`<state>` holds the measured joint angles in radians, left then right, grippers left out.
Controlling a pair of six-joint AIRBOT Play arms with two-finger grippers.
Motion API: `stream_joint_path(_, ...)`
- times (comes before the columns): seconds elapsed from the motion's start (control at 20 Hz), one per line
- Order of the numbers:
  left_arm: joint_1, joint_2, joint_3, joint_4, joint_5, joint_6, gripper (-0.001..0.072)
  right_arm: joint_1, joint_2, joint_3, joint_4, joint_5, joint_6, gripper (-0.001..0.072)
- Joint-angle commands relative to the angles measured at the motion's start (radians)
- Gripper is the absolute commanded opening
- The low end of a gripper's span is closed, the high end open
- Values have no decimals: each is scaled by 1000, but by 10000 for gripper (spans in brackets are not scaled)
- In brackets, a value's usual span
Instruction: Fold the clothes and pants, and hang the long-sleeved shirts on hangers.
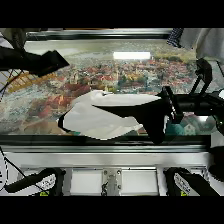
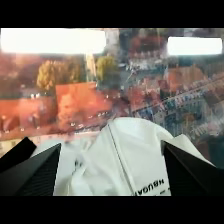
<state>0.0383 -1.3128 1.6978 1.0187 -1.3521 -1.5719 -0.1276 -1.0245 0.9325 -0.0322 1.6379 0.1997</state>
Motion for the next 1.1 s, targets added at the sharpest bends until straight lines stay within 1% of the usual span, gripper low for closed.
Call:
stream_joint_path(0.0,-1,-6,145,-73,-11,1,689,0,0,1,99,-52,-5,9)
stream_joint_path(0.1,-1,-6,212,-77,-13,0,688,0,0,1,131,-85,-8,9)
stream_joint_path(0.15,-1,-6,235,-76,-14,1,687,0,0,1,145,-95,-26,9)
stream_joint_path(0.2,-1,-5,255,-75,-18,0,636,0,0,1,162,-97,-48,9)
stream_joint_path(0.3,-1,-5,280,-68,-34,1,78,0,2,1,208,-117,-62,9)
stream_joint_path(0.35,-1,-5,283,-68,-37,2,15,0,7,1,223,-148,-73,9)
stream_joint_path(0.45,-1,-5,283,-68,-37,2,15,-2,29,1,239,-249,-127,9)
stream_joint_path(0.6,-2,-5,283,-68,-38,2,15,-43,81,1,239,-421,-151,9)
stream_joint_path(0.9,-17,-6,283,-68,-66,2,14,-308,192,10,235,-695,-151,9)
stream_joint_path(0.95,-28,-6,283,-68,-68,2,14,-354,209,18,232,-750,-151,9)
stream_joint_path(1.05,-56,-6,283,-68,-67,2,14,-432,240,49,179,-892,-150,9)
